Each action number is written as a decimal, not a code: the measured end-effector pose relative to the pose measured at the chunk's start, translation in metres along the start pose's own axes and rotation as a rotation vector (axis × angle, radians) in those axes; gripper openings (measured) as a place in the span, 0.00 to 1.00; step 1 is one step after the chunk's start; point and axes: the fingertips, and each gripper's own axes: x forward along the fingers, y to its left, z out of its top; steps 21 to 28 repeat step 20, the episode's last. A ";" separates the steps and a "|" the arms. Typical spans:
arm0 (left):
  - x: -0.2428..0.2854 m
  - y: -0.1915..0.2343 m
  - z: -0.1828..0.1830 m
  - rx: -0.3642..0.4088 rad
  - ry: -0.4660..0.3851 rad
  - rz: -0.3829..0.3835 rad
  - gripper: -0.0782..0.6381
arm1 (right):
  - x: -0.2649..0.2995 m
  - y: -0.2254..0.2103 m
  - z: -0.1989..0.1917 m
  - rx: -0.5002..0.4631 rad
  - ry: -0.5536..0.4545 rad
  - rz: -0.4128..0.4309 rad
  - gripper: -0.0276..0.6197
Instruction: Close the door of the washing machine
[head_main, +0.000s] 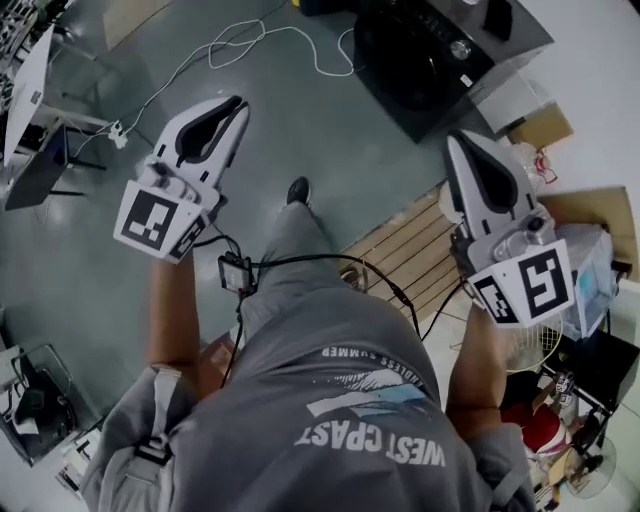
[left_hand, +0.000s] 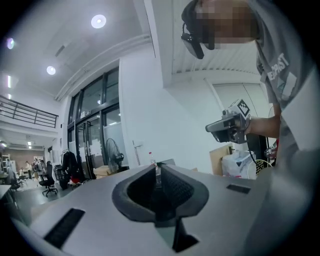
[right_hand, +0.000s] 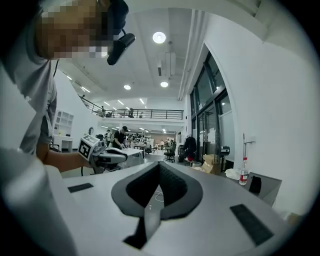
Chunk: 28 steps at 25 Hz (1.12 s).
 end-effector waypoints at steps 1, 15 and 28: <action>-0.006 -0.005 0.005 0.004 -0.008 0.002 0.17 | -0.008 0.005 0.001 0.004 -0.004 -0.001 0.09; -0.025 -0.087 0.039 0.024 -0.048 -0.033 0.17 | -0.116 0.013 -0.010 0.019 -0.016 -0.086 0.09; -0.032 -0.105 0.044 0.017 -0.045 -0.044 0.17 | -0.137 0.016 -0.016 0.029 -0.003 -0.101 0.09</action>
